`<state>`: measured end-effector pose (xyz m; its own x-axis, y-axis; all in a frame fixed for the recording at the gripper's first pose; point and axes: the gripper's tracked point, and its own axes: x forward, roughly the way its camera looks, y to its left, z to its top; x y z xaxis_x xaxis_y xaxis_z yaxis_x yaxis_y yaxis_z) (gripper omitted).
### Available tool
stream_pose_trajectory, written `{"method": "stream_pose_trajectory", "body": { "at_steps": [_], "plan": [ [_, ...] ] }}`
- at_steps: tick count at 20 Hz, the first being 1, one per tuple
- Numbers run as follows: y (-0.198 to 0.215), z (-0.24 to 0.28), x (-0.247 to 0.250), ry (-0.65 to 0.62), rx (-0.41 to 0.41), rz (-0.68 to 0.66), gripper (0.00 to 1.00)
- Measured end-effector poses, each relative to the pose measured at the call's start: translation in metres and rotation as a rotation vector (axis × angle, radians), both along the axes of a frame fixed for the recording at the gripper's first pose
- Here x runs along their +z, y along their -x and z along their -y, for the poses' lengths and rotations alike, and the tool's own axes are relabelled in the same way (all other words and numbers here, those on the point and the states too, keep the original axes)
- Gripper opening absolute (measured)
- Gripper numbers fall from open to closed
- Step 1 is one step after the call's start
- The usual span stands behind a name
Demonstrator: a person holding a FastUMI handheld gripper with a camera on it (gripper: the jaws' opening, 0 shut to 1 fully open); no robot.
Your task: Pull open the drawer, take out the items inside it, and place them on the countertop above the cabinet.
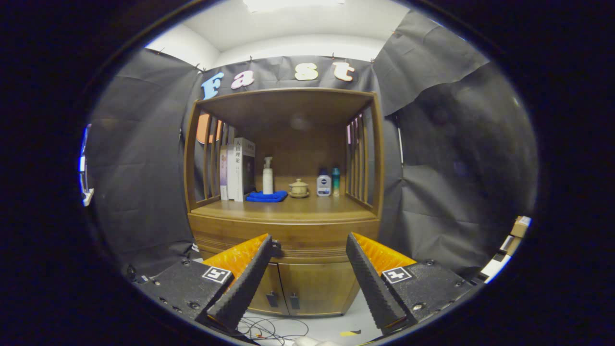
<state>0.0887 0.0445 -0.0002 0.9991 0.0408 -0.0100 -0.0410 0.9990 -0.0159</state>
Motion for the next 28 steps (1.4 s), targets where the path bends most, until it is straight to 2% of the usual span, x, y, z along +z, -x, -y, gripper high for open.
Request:
{"method": "stream_pose_trajectory", "body": {
  "at_steps": [5,9,16,18,23,28],
  "plan": [
    [-0.071,-0.038,-0.038,0.008,0.039,-0.043,0.99],
    [-0.125,-0.049,-0.069,0.051,0.017,-0.061,0.99],
    [-0.180,-0.067,-0.113,0.062,-0.002,-0.132,0.97],
    [-0.177,-0.069,-0.118,0.051,-0.007,-0.145,0.92],
    [-0.193,-0.074,-0.127,0.051,-0.004,-0.157,0.64],
    [-0.193,-0.075,-0.127,0.042,-0.018,-0.150,0.50]
  ]
}}
